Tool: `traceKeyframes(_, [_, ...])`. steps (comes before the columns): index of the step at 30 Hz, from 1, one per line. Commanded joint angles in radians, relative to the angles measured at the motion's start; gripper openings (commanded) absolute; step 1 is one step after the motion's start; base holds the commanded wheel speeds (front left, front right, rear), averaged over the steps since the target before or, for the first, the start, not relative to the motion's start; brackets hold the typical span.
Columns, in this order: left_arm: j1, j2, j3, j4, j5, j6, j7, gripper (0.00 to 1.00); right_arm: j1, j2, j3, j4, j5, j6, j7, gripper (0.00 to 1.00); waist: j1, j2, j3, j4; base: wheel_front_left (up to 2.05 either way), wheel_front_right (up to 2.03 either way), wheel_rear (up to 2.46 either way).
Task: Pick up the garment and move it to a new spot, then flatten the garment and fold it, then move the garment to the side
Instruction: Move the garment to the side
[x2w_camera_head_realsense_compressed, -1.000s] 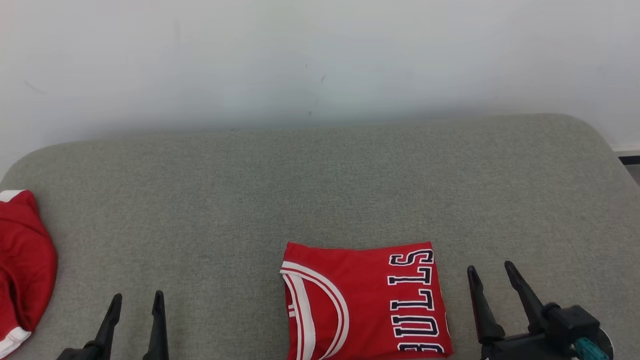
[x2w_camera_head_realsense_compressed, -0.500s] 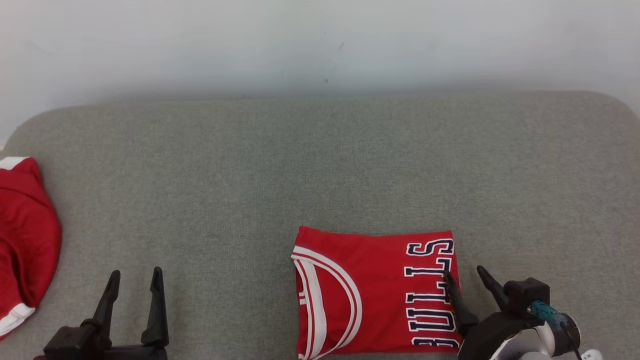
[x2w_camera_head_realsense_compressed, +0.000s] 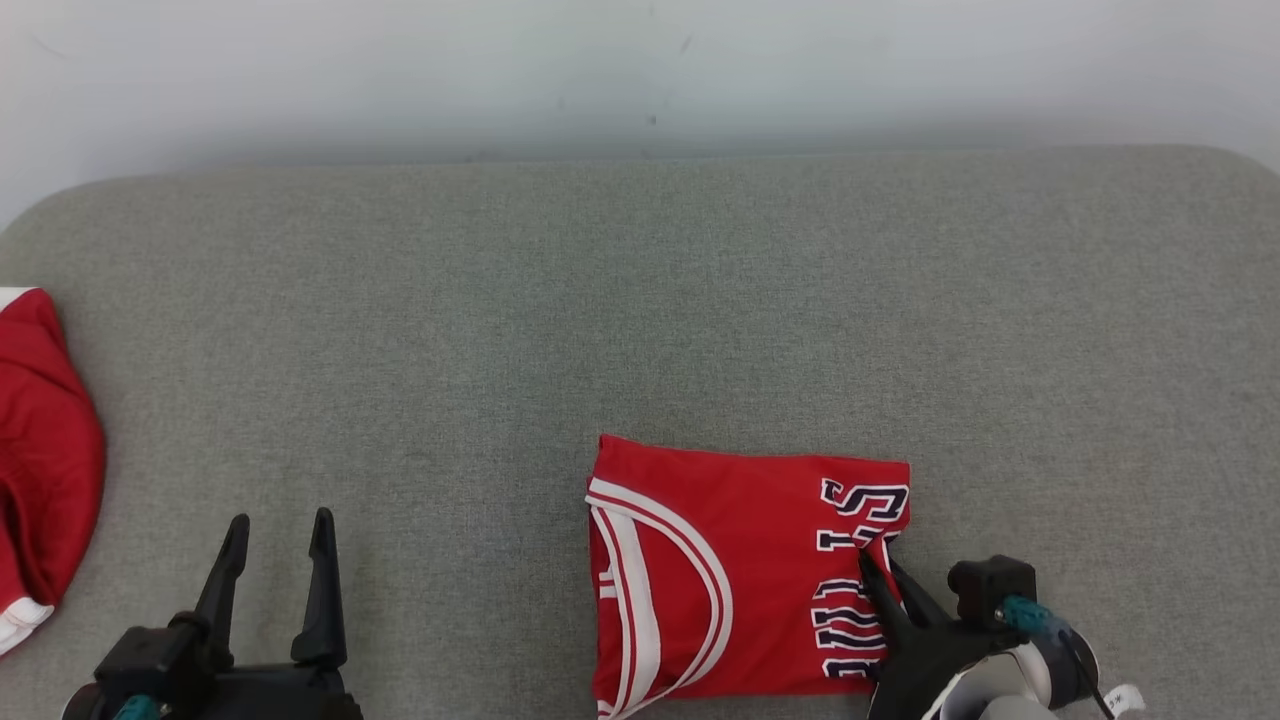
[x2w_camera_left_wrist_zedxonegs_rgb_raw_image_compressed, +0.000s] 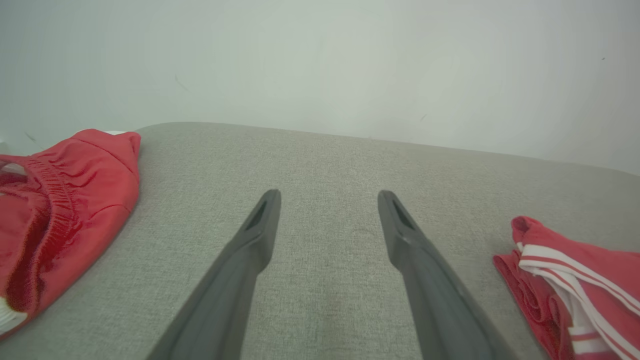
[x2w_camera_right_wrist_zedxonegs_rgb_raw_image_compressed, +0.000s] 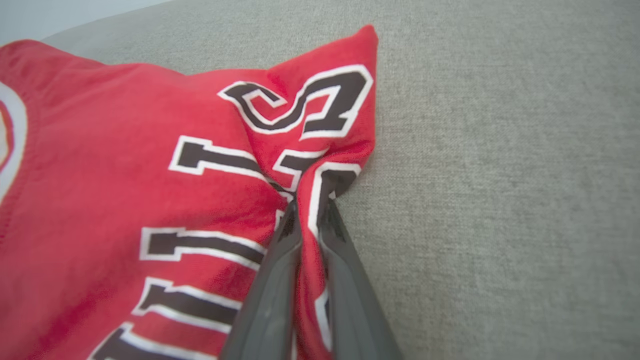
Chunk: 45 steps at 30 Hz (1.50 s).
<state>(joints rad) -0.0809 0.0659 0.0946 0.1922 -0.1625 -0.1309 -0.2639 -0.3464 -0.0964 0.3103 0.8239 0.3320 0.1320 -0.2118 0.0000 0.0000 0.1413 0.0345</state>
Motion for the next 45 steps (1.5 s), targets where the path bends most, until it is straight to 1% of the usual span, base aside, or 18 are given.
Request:
traceKeyframes(1, [-0.016,-0.003,0.000,0.002,-0.002,0.001,0.000,1.00,0.002,-0.004,0.009,0.023,0.007,-0.003,0.013,0.00,0.0000,0.0000,0.004,-0.002,0.00,0.00,0.00])
traceKeyframes(7, [-0.047,-0.005,-0.006,-0.017,-0.017,0.001,-0.001,1.00,-0.153,-0.056,0.036,0.024,0.031,-0.003,0.007,0.00,0.0000,0.0000,0.061,-0.011,0.00,0.00,0.00])
traceKeyframes(13, [-0.108,0.010,-0.028,-0.054,-0.032,0.001,-0.001,1.00,-0.349,-0.148,0.042,0.023,0.030,-0.003,0.030,0.00,0.0000,0.0000,0.202,-0.035,0.00,0.00,0.00])
traceKeyframes(17, [-0.159,0.027,-0.041,-0.105,-0.042,0.001,-0.001,1.00,-0.465,-0.226,0.012,0.013,0.049,-0.003,0.042,0.00,0.0000,0.0000,0.314,-0.060,0.00,0.00,0.00])
traceKeyframes(20, [-0.198,0.048,-0.050,-0.152,-0.050,0.001,0.000,1.00,-0.535,-0.302,-0.023,-0.004,0.060,-0.003,0.045,0.00,0.0000,0.0000,0.399,-0.081,0.00,0.00,0.00])
traceKeyframes(25, [-0.228,0.093,-0.031,-0.230,-0.047,0.001,0.000,1.00,-0.602,-0.404,-0.058,-0.050,0.069,-0.003,0.070,0.00,0.0000,0.0000,0.502,-0.145,0.00,0.00,0.00])
traceKeyframes(32, [-0.186,0.155,-0.003,-0.322,-0.033,0.001,0.000,1.00,-0.650,-0.517,-0.121,-0.124,0.084,-0.003,0.124,0.00,0.0000,0.0000,0.563,-0.232,0.00,0.00,0.00])
traceKeyframes(35, [-0.158,0.170,0.016,-0.363,-0.035,0.001,-0.001,1.00,-0.668,-0.568,-0.126,-0.143,0.079,-0.003,0.153,0.00,0.0000,0.0000,0.577,-0.257,0.00,0.00,0.00])
traceKeyframes(39, [-0.115,0.182,0.035,-0.402,-0.040,0.001,0.000,1.00,-0.709,-0.640,-0.119,-0.154,0.102,-0.003,0.182,0.00,0.0000,0.0000,0.587,-0.274,0.00,0.00,0.00])
traceKeyframes(42, [-0.096,0.178,0.040,-0.416,-0.044,0.000,0.001,1.00,-0.734,-0.672,-0.120,-0.154,0.100,-0.003,0.212,0.00,0.0000,0.0000,0.588,-0.275,0.00,0.00,0.00])
traceKeyframes(45, [-0.089,0.174,0.042,-0.419,-0.046,-0.001,0.003,1.00,-0.750,-0.687,-0.120,-0.151,0.098,-0.003,0.231,0.00,0.0000,0.0000,0.589,-0.272,0.00,0.00,0.00])
